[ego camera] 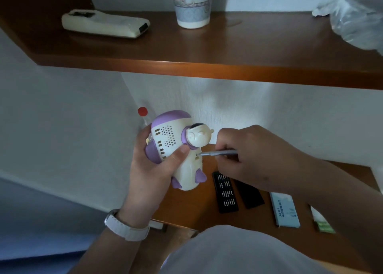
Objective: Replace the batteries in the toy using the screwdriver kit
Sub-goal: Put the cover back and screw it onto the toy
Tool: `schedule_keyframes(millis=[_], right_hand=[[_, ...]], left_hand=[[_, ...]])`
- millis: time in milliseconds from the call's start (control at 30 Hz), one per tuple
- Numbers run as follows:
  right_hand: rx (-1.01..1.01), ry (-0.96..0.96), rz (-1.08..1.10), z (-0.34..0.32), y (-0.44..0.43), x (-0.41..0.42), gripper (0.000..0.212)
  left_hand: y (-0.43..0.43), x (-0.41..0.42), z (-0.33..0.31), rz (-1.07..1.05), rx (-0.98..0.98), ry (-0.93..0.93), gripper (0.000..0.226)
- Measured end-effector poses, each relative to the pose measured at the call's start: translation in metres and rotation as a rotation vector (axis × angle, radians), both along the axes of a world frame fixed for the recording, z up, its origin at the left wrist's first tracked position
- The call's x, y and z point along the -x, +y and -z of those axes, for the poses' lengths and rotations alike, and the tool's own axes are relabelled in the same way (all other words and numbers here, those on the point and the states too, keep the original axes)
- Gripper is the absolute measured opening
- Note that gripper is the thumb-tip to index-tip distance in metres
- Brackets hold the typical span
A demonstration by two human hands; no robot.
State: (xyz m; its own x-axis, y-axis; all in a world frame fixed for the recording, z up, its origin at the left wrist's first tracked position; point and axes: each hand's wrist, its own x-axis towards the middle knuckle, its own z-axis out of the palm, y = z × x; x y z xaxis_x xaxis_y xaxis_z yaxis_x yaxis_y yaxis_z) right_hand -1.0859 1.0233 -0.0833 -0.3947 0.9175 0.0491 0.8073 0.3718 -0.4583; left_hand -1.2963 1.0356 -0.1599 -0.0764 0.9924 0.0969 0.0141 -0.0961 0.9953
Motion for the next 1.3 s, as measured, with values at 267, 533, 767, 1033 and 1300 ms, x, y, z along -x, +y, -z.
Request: schedule_keyframes(millis=[267,533,767,1033,1300], right_hand=[[0.004,-0.083,0.014,0.010,0.008,0.009,0.035],[-0.025,-0.010,0.041,0.013,0.008,0.016,0.007],[-0.023,-0.006,0.066,0.019,0.011,0.021,0.018],[-0.002,0.033,0.141,0.043,0.009,0.030,0.023],[0.150,0.311,0.348,0.082,-0.007,0.030,0.015]], left_hand=[[0.010,0.008,0.014,-0.007,0.043,0.055,0.058],[0.020,0.016,0.016,0.015,0.066,0.139,0.055],[0.016,0.021,0.017,0.042,0.070,0.131,0.055],[0.027,0.031,0.040,0.083,0.172,0.113,0.067],[0.047,0.037,0.096,0.186,0.389,-0.106,0.087]])
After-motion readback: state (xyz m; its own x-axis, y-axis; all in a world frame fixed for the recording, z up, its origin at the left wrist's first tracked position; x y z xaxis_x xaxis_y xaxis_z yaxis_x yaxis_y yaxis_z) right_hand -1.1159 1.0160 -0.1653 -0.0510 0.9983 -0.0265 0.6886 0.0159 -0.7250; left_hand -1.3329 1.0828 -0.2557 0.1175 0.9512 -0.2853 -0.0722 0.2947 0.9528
